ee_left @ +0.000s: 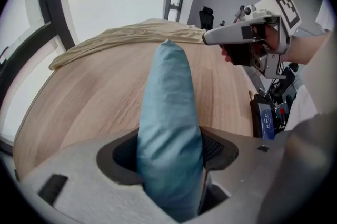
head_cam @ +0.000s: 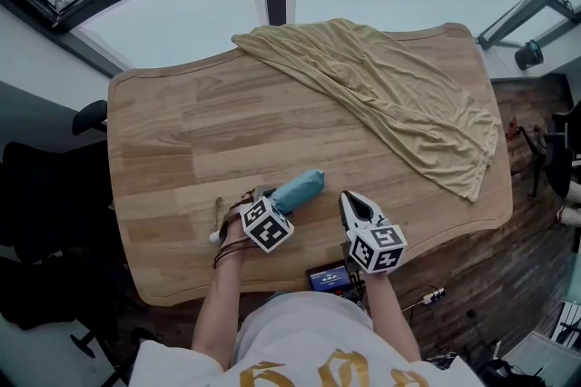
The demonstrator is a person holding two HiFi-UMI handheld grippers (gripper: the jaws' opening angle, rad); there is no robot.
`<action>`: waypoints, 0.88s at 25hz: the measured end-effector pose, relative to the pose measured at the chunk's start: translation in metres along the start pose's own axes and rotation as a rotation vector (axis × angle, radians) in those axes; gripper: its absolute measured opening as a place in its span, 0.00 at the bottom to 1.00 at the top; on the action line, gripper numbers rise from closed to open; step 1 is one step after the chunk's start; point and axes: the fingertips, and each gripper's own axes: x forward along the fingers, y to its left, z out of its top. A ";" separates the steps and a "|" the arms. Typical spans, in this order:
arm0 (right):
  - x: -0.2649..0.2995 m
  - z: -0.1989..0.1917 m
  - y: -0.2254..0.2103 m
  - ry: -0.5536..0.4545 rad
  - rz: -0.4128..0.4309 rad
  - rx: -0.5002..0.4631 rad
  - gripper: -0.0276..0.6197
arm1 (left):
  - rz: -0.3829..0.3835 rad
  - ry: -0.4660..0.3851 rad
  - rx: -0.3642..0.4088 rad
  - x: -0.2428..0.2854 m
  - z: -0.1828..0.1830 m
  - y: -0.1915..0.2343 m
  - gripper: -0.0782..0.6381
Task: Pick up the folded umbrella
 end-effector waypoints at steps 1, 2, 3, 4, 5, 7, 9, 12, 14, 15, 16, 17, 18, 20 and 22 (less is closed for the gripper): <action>0.000 0.001 0.001 -0.001 0.002 -0.002 0.06 | 0.013 -0.028 -0.016 -0.004 0.004 0.001 0.55; -0.001 0.002 0.002 -0.001 0.003 -0.005 0.06 | 0.030 -0.055 -0.033 -0.008 0.007 0.003 0.55; -0.001 0.002 0.004 -0.001 0.003 -0.008 0.06 | 0.044 -0.081 -0.053 -0.013 0.011 0.005 0.55; -0.001 0.003 0.005 0.000 0.004 -0.011 0.06 | 0.054 -0.104 -0.075 -0.018 0.014 0.008 0.55; -0.001 0.003 0.007 0.000 0.006 -0.014 0.06 | 0.059 -0.128 -0.101 -0.024 0.017 0.009 0.55; -0.003 0.004 0.011 -0.003 0.011 -0.021 0.06 | 0.066 -0.178 -0.159 -0.036 0.024 0.012 0.55; -0.003 0.006 0.017 -0.008 0.018 -0.030 0.06 | 0.078 -0.235 -0.215 -0.051 0.032 0.016 0.55; -0.004 0.009 0.025 -0.015 0.029 -0.048 0.06 | 0.105 -0.332 -0.277 -0.073 0.041 0.022 0.55; -0.003 0.012 0.031 -0.016 0.038 -0.068 0.06 | 0.140 -0.404 -0.287 -0.086 0.044 0.026 0.55; -0.003 0.013 0.035 -0.017 0.045 -0.082 0.06 | 0.162 -0.439 -0.287 -0.093 0.045 0.029 0.55; -0.003 0.015 0.039 -0.019 0.051 -0.095 0.06 | 0.182 -0.469 -0.288 -0.101 0.046 0.032 0.55; -0.004 0.018 0.042 -0.023 0.057 -0.106 0.06 | 0.198 -0.496 -0.294 -0.109 0.048 0.034 0.55; -0.004 0.020 0.045 -0.028 0.062 -0.113 0.06 | 0.210 -0.520 -0.306 -0.117 0.049 0.036 0.55; -0.007 0.022 0.051 -0.035 0.069 -0.120 0.06 | 0.215 -0.558 -0.340 -0.126 0.048 0.037 0.55; -0.009 0.024 0.056 -0.041 0.076 -0.126 0.06 | 0.215 -0.590 -0.371 -0.133 0.044 0.036 0.55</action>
